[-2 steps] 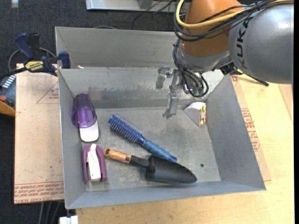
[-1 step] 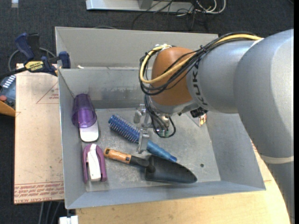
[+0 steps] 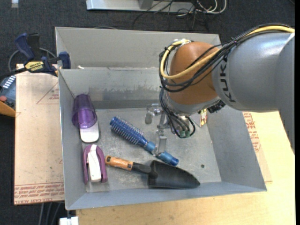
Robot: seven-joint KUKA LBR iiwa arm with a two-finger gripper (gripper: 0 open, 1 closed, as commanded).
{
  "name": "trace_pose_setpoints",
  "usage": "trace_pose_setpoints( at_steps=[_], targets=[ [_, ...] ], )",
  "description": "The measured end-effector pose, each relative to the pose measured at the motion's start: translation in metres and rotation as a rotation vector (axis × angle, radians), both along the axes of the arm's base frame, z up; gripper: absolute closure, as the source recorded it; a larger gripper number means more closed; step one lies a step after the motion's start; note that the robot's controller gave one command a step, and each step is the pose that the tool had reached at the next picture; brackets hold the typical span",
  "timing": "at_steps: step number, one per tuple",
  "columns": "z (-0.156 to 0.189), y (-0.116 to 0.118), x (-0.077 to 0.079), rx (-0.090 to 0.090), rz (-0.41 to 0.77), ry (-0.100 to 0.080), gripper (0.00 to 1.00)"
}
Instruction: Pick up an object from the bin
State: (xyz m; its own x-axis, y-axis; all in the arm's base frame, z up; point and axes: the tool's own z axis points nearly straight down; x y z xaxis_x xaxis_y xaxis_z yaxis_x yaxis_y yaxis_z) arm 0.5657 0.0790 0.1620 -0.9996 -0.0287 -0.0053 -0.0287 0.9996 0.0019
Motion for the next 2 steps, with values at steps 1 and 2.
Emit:
trace_pose_setpoints(
  at_steps=[1,2],
  targets=[
    [-0.064,0.025,0.016,0.002,-0.306,0.008,0.00],
    [-0.093,-0.002,-0.029,0.002,-0.354,0.001,0.00]
  ],
)
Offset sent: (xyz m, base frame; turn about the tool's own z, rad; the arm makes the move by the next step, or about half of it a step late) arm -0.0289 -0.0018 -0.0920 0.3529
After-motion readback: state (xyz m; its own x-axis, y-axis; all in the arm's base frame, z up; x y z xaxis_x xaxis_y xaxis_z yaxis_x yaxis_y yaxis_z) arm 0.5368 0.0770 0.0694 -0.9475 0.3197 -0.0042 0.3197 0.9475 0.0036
